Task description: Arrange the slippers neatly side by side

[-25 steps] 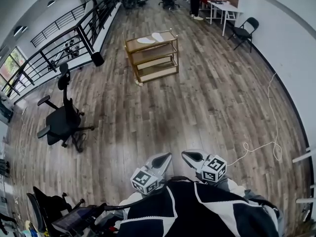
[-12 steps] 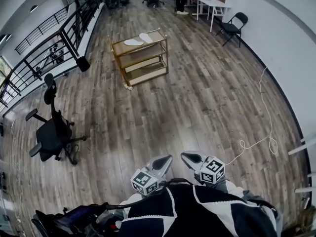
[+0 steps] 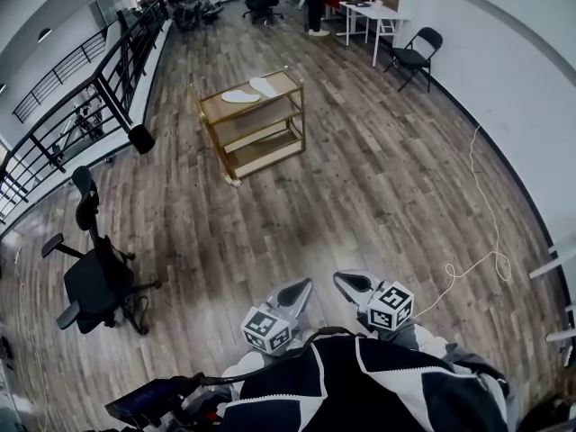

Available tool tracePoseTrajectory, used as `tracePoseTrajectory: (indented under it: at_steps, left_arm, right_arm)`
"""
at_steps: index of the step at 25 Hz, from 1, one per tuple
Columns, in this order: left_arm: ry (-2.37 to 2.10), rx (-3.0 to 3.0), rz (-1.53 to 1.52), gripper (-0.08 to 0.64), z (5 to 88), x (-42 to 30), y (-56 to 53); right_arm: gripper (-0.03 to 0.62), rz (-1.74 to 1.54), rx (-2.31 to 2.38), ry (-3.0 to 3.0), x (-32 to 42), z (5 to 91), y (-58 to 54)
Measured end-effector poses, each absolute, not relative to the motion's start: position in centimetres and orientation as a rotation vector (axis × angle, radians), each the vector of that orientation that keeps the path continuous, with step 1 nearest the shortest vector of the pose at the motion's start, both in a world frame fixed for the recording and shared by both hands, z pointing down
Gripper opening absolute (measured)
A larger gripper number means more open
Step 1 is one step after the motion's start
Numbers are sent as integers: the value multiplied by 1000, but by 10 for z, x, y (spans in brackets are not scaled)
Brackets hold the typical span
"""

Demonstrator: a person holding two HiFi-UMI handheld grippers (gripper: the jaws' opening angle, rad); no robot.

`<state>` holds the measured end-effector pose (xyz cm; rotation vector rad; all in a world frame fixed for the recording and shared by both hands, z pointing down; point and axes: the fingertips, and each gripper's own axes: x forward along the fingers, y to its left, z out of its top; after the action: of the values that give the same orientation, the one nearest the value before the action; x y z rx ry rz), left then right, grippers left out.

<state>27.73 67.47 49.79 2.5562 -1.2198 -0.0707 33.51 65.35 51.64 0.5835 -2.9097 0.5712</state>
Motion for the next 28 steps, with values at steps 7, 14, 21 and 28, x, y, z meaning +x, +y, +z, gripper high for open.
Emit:
tracePoseTrajectory:
  at_steps: [7,14,21,28]
  left_arm:
    - [-1210,2571,-94,18,511,240,647]
    - [-1189,2559,-127,18,516,233,626]
    - [-1230,2543,-113,18,517,232,586]
    - [-1310,2510,-82,18,508,230,523]
  right_arm:
    - [5,510,573,-2870,298,521,633]
    - [5,512,630,-2834,299,520,609]
    - [5,521,542,-2855,296,523,569]
    - [5,533,402,-2897,286,520,505]
